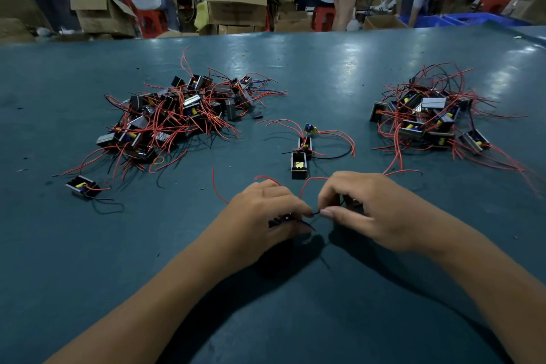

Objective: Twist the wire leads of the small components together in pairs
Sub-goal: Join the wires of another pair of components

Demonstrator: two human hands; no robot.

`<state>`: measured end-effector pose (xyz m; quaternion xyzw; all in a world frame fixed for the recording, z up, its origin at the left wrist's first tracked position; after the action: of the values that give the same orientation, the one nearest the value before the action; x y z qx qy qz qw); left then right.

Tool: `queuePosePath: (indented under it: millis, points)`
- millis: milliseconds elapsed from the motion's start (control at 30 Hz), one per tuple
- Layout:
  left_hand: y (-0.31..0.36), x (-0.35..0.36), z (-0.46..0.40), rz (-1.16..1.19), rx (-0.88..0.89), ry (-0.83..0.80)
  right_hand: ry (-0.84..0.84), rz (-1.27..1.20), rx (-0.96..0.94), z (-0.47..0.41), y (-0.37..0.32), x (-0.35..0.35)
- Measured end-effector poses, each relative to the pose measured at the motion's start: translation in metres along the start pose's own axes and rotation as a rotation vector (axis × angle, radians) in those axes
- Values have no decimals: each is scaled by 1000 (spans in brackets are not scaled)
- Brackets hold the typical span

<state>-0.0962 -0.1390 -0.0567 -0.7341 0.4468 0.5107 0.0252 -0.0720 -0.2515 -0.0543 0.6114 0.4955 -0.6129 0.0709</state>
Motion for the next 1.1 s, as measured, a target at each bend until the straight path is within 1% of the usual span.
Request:
queuePosePath:
  millis: [133,267,333,500,600,767,1033,1100]
  points:
    - [-10,-12,2,25,-82,135,51,-71,54,1,4,-1]
    - [-18,-21,5,61,-186,265,280,-231,96,3,4,-10]
    - [-16,-22,4,43,-202,281,370,-300,141,5,6,-9]
    - [-13,-21,3,7,-226,299,499,-490,221,7,11,-2]
    - [-10,-19,2,-13,-220,295,525,-568,241,7,13,2]
    - [-10,-16,1,-32,-215,272,521,-611,270,4,15,8]
    - [-19,-12,4,89,-256,281,551,-629,270,7,15,9]
    - [-19,-12,4,89,-254,281,555,-641,265,7,15,10]
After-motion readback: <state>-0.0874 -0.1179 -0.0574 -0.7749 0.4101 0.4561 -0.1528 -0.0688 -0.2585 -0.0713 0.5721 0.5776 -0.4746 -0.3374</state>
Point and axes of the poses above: each hand's wrist, its own z-axis away from the middle knuckle, its own x-axis out of the palm, y = z × x, the point moved 10 cm from there along -z, towards the middle knuckle, and after that the axes turned 2 degrees about -z, right-handed, at the moved point
